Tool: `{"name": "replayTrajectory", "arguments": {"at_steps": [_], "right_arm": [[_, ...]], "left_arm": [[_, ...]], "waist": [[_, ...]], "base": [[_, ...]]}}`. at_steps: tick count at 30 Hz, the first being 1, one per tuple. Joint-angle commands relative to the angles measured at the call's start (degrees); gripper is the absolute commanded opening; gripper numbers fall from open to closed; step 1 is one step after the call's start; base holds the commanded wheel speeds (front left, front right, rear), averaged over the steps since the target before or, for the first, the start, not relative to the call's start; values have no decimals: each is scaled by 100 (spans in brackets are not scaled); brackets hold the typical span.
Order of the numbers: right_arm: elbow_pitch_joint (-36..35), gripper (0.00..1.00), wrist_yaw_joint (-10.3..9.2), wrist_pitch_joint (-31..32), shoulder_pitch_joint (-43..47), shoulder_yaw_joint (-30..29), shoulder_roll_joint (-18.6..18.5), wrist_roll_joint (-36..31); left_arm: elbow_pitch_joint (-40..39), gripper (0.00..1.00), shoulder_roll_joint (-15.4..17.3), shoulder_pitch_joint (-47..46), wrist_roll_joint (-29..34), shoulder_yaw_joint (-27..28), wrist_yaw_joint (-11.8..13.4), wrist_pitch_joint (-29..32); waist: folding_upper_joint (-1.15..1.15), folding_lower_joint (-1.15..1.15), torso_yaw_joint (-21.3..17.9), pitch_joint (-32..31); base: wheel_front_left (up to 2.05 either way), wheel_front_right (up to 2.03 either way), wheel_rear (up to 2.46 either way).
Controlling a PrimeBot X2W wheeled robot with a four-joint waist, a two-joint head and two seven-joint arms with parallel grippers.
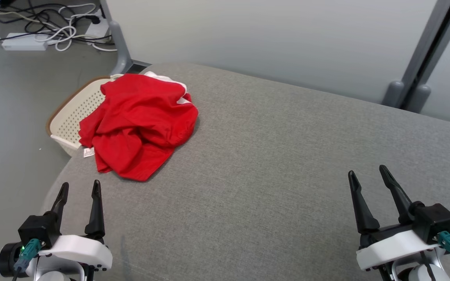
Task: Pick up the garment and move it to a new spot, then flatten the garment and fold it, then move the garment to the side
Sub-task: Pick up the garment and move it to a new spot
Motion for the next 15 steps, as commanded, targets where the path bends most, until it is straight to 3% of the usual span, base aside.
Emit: {"name": "replayTrajectory", "arguments": {"at_steps": [1, 15], "right_arm": [[-31, 100, 13, 17, -50, 4, -18, -36], [-239, 100, 13, 151, -52, 31, -49, -92]], "left_arm": [[-23, 100, 15, -3, 7, 35, 35, -10], [-96, 100, -87, -58, 51, 163, -36, -10]], "waist": [[0, 0, 187, 52], [0, 0, 506, 174]], "base": [[0, 0, 0], [0, 0, 0]]}}
